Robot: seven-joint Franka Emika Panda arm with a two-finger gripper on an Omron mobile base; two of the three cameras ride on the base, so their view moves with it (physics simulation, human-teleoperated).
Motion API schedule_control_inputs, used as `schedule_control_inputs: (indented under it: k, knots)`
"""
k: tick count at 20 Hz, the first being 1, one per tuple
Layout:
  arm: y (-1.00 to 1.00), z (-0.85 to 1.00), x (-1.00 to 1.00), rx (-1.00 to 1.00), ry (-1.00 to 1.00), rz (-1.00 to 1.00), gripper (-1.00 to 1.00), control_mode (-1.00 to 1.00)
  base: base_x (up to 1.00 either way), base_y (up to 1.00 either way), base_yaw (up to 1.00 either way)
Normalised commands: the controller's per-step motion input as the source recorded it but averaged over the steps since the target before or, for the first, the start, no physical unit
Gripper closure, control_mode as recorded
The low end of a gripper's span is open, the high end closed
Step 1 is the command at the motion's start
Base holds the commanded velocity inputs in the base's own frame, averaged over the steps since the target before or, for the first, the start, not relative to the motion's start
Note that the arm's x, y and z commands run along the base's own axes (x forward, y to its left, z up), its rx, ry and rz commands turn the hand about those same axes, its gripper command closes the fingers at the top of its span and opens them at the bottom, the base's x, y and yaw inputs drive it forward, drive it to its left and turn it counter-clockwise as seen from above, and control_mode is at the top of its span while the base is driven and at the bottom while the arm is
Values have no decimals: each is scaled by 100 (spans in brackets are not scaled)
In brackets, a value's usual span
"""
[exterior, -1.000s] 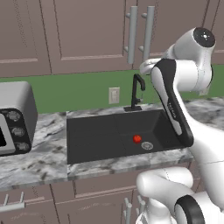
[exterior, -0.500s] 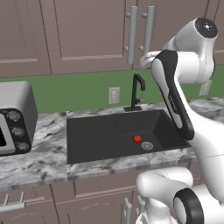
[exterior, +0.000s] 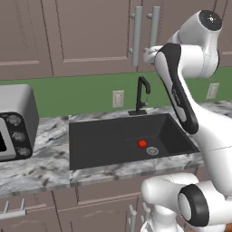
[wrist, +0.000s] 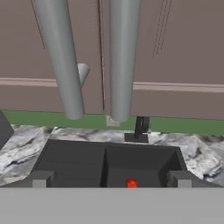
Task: Open the cabinet, pick the kettle from the cabinet, and place it in the sink.
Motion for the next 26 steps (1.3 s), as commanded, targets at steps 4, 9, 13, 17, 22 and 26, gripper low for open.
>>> schedule_control_inputs:
  k: [4,9,13,17,22,26]
  knots:
    - [0,17,27,0,0,0,-100,-100,0,0,0]
    - [0,8,34,0,0,0,-100,-100,0,0,0]
    - [0,0,41,0,0,0,-100,-100,0,0,0]
    - [0,0,43,0,0,0,-100,-100,0,0,0]
    - [0,0,41,1,0,0,-100,-100,0,0,0]
    - [0,0,42,1,0,0,-100,-100,0,0,0]
